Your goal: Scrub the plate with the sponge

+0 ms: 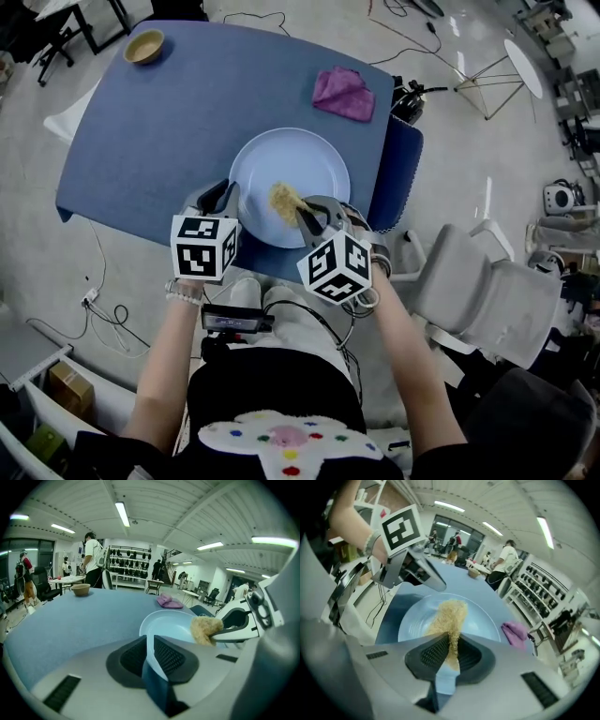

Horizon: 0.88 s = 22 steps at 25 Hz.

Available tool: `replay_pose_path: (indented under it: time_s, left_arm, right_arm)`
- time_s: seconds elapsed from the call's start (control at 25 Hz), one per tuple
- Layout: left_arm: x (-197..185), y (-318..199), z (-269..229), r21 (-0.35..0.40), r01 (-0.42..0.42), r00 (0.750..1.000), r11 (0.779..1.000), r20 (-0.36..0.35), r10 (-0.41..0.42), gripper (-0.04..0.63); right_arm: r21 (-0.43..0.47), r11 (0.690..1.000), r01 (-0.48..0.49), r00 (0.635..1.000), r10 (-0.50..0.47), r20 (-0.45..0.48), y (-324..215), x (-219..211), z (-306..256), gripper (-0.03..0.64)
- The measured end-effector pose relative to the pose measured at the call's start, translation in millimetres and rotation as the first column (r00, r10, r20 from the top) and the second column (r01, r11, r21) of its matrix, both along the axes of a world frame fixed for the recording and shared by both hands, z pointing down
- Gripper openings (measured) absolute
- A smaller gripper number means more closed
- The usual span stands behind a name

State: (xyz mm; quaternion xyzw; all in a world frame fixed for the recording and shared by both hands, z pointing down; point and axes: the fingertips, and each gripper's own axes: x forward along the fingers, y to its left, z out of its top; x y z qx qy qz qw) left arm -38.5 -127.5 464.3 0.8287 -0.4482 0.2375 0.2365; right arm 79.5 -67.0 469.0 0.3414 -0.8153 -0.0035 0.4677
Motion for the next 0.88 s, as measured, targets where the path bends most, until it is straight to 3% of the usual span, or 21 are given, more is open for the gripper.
replay_pose_path:
  time_s: [0.12, 0.24, 0.36, 0.52, 0.88]
  left_arm:
    - [3, 0, -22, 0.042, -0.025, 1.000, 0.999, -0.009, 0.026, 0.025]
    - [10, 1, -46, 0.084, -0.063, 0.997, 0.995, -0.032, 0.065, 0.010]
    - [16, 5, -67, 0.122, -0.108, 0.993, 0.987, -0.042, 0.114, 0.009]
    - [23, 13, -95, 0.169, -0.148, 0.986, 0.974, -0.052, 0.159, 0.009]
    - [39, 31, -138, 0.225, -0.206, 0.966, 0.952, -0.105, 0.234, 0.009]
  right_arm:
    - [0.022, 0.988, -0.155, 0.980, 0.151, 0.133, -6, 12, -23, 0.041]
    - [0.025, 0.953, -0.303, 0.920, 0.286, 0.269, -11, 26, -48, 0.041]
    - [0.038, 0.915, -0.402, 0.854, 0.360, 0.375, -13, 37, -73, 0.041]
    - [0.045, 0.883, -0.466, 0.800, 0.399, 0.447, -4, 49, -94, 0.041]
    - [0.026, 0.857, -0.514, 0.729, 0.421, 0.539, 18, 57, -121, 0.043]
